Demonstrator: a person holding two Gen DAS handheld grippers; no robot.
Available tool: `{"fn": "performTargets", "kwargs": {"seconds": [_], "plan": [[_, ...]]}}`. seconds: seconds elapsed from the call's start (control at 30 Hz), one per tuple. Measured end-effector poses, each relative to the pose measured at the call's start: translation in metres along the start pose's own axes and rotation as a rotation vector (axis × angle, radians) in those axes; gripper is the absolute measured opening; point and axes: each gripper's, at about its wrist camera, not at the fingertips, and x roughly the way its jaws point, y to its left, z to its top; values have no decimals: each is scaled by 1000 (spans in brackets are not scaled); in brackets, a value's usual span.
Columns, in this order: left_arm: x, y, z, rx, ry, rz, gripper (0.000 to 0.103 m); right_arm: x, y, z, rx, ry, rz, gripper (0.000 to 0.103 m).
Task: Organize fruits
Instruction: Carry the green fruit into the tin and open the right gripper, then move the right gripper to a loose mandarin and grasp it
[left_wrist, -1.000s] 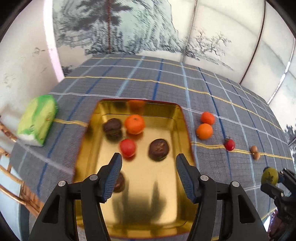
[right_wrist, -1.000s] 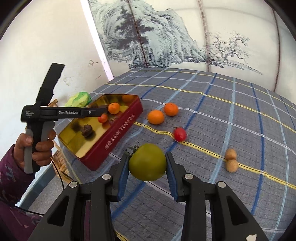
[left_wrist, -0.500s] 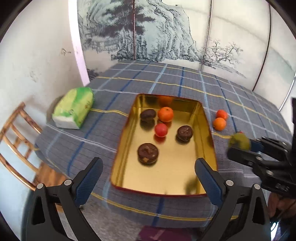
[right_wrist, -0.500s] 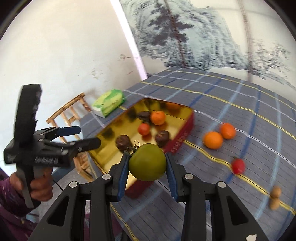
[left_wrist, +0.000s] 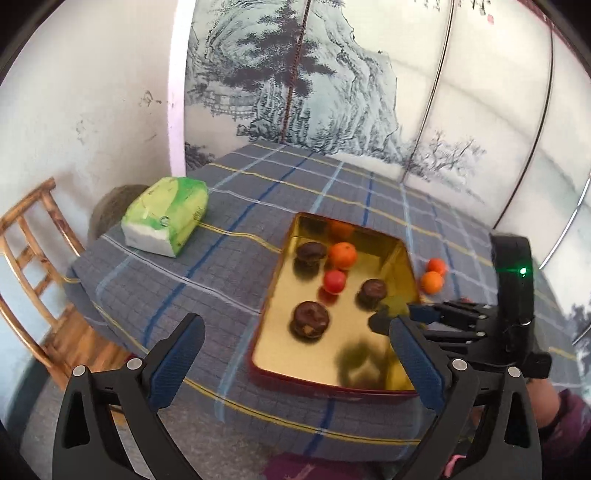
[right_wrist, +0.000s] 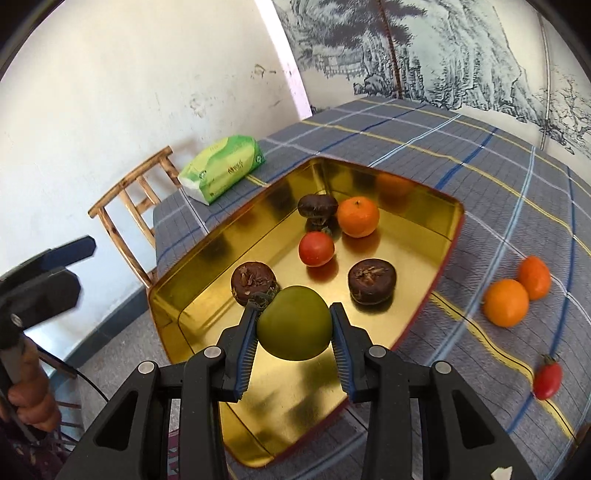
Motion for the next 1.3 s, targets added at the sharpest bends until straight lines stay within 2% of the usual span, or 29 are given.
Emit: {"fn": "performTargets", "kwargs": {"seconds": [0.17, 0.33, 0.8, 1.07, 1.17, 1.3], "plan": [[-2, 4, -4, 5, -30, 13, 100, 9, 4, 0, -17, 21, -29, 35], [-4, 4, -3, 39, -37, 58, 100, 16, 7, 3, -30, 39, -53, 35], [-1, 0, -7, 110, -13, 100, 100, 25, 16, 7, -38, 52, -76, 36], [2, -10, -9, 147, 0, 100, 100, 1, 20, 6, -15, -22, -70, 38], [2, -14, -10, 162, 2, 97, 100, -16, 18, -2, 4, -63, -65, 45], [5, -21, -12, 185, 23, 79, 100, -41, 12, -19, 42, -108, -75, 46]]}}
